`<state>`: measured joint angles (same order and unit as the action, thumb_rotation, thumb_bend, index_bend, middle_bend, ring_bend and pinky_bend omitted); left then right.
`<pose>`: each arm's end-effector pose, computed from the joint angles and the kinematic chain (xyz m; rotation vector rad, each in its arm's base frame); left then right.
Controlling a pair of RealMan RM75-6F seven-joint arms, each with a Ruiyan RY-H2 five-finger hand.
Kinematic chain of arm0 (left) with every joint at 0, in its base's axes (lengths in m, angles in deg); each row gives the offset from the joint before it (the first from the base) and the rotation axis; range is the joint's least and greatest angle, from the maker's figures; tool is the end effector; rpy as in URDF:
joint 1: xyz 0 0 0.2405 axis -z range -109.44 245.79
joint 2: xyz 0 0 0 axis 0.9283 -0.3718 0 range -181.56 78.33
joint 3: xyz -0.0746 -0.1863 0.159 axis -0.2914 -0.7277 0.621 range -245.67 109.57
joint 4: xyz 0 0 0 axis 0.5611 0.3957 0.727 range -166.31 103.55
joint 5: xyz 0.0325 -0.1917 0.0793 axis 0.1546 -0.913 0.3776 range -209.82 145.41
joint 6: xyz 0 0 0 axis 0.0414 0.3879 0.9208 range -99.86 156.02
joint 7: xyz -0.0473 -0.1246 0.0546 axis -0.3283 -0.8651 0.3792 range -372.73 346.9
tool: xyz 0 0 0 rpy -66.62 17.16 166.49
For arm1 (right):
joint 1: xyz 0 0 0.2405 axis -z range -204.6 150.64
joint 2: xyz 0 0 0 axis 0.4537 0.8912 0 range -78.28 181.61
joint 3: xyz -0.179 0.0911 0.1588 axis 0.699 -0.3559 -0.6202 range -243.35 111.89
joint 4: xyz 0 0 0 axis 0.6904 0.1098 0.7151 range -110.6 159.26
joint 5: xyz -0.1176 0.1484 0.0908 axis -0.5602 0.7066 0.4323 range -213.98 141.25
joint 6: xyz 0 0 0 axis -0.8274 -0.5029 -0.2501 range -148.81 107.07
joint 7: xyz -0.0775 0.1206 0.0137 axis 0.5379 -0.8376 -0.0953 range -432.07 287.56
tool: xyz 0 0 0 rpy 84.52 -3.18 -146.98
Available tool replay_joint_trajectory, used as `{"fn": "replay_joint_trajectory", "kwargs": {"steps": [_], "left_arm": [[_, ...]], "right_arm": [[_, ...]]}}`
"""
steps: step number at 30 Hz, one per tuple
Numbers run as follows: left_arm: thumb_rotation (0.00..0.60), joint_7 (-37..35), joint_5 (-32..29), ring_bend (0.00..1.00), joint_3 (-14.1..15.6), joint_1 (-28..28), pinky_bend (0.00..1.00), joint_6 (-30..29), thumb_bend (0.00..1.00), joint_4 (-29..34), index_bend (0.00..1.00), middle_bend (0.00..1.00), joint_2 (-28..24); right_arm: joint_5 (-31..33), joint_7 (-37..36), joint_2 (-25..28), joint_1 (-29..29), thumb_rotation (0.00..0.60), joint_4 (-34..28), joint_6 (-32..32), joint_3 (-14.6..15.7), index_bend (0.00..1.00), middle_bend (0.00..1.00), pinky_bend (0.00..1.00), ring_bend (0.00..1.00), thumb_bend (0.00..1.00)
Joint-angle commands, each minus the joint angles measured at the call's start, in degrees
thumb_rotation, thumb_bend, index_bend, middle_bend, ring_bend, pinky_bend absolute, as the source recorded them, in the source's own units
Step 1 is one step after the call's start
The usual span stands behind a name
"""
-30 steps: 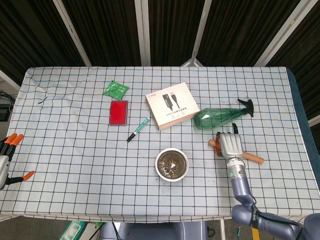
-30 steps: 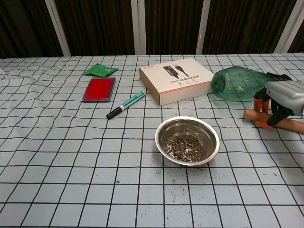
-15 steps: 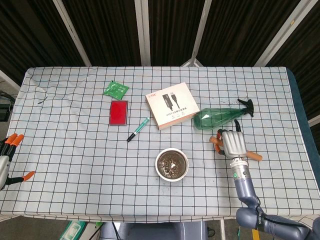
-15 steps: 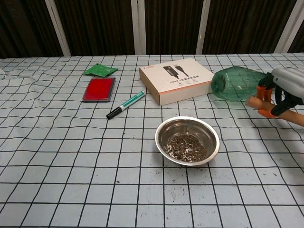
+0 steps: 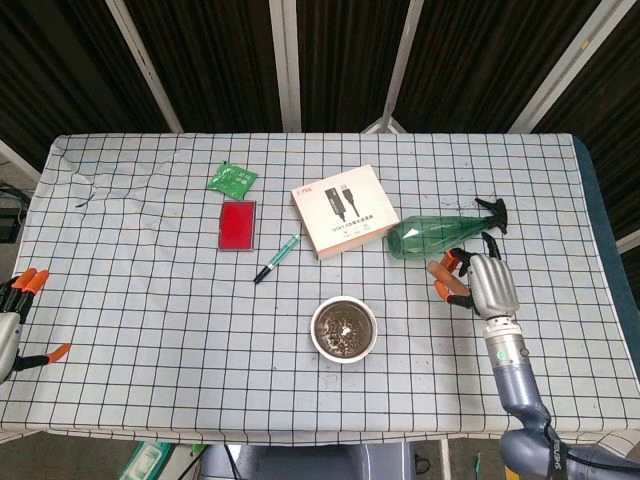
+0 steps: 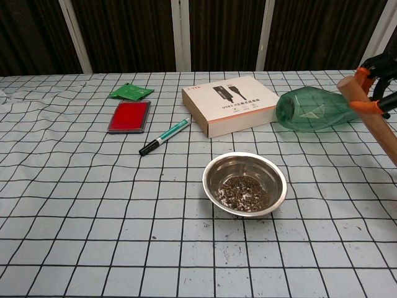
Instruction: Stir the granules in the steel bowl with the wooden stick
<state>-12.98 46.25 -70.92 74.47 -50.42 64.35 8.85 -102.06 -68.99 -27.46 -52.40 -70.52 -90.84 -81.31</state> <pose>-0.3228 0.1866 0.1660 -1.3464 -1.0263 -0.7946 -0.2131 -0.3110 0.0788 1.3199 -1.1872 1.1886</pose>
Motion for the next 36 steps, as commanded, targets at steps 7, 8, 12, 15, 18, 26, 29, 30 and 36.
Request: {"fn": "replay_joint_trajectory", "kwargs": {"steps": [7,8,12,15,18,26,29,30,36], "left_arm": [[0.600,0.80,0.18,0.00,0.02,-0.16,0.00,-0.59,0.02,0.04,0.00,0.00,0.41],[0.600,0.89,0.13,0.00,-0.01,-0.17,0.00,-0.64,0.02,0.05,0.00,0.00,0.47],[0.600,1.19,-0.03,0.00,-0.06,-0.18,0.00,-0.67,0.02,0.03,0.00,0.00,0.65],[0.600,1.22,-0.04,0.00,-0.05,-0.23,0.00,-0.74,0.02,0.05,0.00,0.00,0.70],[0.600,1.14,-0.03,0.00,-0.06,-0.28,0.00,-0.80,0.02,0.02,0.00,0.00,0.65],[0.600,0.57,0.34,0.00,0.00,-0.29,0.00,-0.83,0.02,-0.17,0.00,0.00,0.53],[0.600,0.62,0.38,0.00,0.04,-0.24,0.00,-0.73,0.02,-0.23,0.00,0.00,0.56],[0.600,0.63,0.37,0.00,0.03,-0.23,0.00,-0.71,0.02,-0.21,0.00,0.00,0.57],[0.600,0.83,0.26,0.00,0.02,-0.25,0.00,-0.71,0.02,-0.11,0.00,0.00,0.59]], "right_arm": [[-9.06,-24.64,5.51,4.44,0.600,-3.50,-2.52,-2.27,0.75,0.63,0.00,0.54,0.52],[-9.66,-26.08,5.39,4.62,0.600,-3.47,-3.01,-2.32,0.75,0.63,0.00,0.54,0.52],[-11.29,-30.50,4.99,5.04,0.600,-4.94,-4.69,-2.77,0.75,0.63,0.00,0.54,0.52],[-12.41,-31.32,4.42,5.01,0.600,-6.19,-5.75,-2.82,0.75,0.63,0.00,0.54,0.52],[-12.76,-30.14,3.87,4.68,0.600,-6.57,-5.85,-2.49,0.75,0.63,0.00,0.54,0.52],[-10.75,-29.36,2.24,4.52,0.600,-4.01,-5.68,-2.37,0.77,0.64,0.00,0.55,0.52],[-10.96,-29.76,2.18,4.65,0.600,-3.88,-5.99,-2.32,0.77,0.64,0.00,0.55,0.52],[-11.17,-29.91,2.23,4.68,0.600,-4.09,-6.15,-2.32,0.77,0.64,0.00,0.55,0.52],[-13.54,-30.66,2.88,4.91,0.600,-7.32,-7.54,-2.14,0.77,0.64,0.00,0.55,0.52]]}}
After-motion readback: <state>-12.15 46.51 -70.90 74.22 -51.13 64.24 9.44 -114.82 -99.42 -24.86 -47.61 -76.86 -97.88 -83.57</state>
